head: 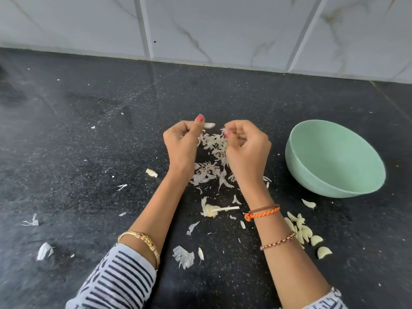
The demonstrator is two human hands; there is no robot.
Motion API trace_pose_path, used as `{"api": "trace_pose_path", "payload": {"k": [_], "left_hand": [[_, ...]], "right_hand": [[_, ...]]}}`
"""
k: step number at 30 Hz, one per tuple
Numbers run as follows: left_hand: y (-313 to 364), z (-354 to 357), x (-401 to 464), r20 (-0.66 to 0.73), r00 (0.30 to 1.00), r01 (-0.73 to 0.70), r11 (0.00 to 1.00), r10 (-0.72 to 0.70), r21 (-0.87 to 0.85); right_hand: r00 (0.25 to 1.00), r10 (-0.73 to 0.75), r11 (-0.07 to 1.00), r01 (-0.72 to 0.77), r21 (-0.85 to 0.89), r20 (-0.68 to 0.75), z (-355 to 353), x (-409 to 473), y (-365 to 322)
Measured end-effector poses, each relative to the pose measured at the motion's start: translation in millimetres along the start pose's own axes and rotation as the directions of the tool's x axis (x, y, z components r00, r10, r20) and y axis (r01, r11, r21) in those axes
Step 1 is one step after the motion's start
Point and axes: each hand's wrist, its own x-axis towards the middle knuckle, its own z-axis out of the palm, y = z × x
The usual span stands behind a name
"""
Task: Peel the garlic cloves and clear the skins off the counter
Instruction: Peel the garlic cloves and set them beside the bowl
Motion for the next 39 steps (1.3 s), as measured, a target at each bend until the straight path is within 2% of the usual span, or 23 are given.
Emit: {"api": "trace_pose_path", "payload": {"k": [2,4,8,13,14,16,17,19,22,24,25,27,29,30,34,37,39], "left_hand": [[0,2,-2,0.024,1.000,-0.011,1.000,0.011,-0.024],[0,2,-3,0.055,0.998,-0.032,0.999,0.033,-0.013],[2,4,-6,0.129,0.990,-0.065,0.998,0.061,0.026],[1,0,-4,0.249,0.965,-0.122,0.984,0.087,0.129],[1,0,-3,0.265,0.962,-0.113,0.984,0.073,0.140],[2,0,-2,0.266,0.964,-0.050,0.991,0.016,0.123],[3,1,-2,0.259,0.966,-0.009,0.994,-0.019,0.105],[5,2,-2,0.250,0.965,0.066,0.995,-0.084,0.079],[9,5,-1,0.258,0.950,0.172,0.984,-0.176,0.037],[10,6,-1,0.239,0.934,0.269,0.963,-0.264,0.014],[9,6,-1,0.217,0.927,0.316,0.949,-0.307,-0.008],[10,5,-2,0.222,0.919,0.347,0.936,-0.327,-0.059],[9,5,-3,0.256,0.936,0.264,0.963,-0.242,-0.052],[9,4,-4,0.265,0.945,0.209,0.978,-0.193,-0.031],[8,5,-9,0.280,0.960,0.003,0.998,-0.019,0.055],[8,3,-8,0.253,0.967,-0.034,0.999,0.023,0.039],[6,1,-7,0.240,0.970,-0.042,0.999,0.036,0.020]], "right_hand": [[0.996,0.090,0.994,-0.089,-0.067,0.014,-5,1,4],[0.990,0.121,0.988,-0.114,-0.103,0.066,-6,0,3],[0.972,0.127,0.981,-0.152,0.118,0.197,-5,0,-2],[0.979,0.102,0.970,-0.137,0.200,0.176,-4,0,1],[0.989,0.059,0.979,-0.084,0.184,0.136,-4,0,2],[0.988,-0.152,0.988,0.151,0.031,0.039,-1,-2,6],[0.958,-0.286,0.955,0.285,-0.080,0.009,1,-2,9],[0.854,-0.520,0.824,0.498,-0.271,-0.012,3,-2,13],[0.719,-0.695,0.656,0.631,-0.414,-0.006,3,-3,16],[0.707,-0.707,0.643,0.638,-0.423,-0.007,4,-3,16],[0.736,-0.677,0.682,0.616,-0.394,-0.020,5,-3,16],[0.868,-0.494,0.855,0.477,-0.204,-0.040,3,-3,13],[0.977,-0.211,0.976,0.210,0.054,0.021,-3,0,8],[0.994,-0.091,0.986,0.081,0.145,0.064,-6,1,6],[0.978,0.149,0.940,-0.186,0.286,0.146,-9,2,-2],[0.933,0.299,0.862,-0.354,0.363,0.200,-9,2,-5],[0.914,0.338,0.837,-0.401,0.372,0.225,-9,3,-6]]}}
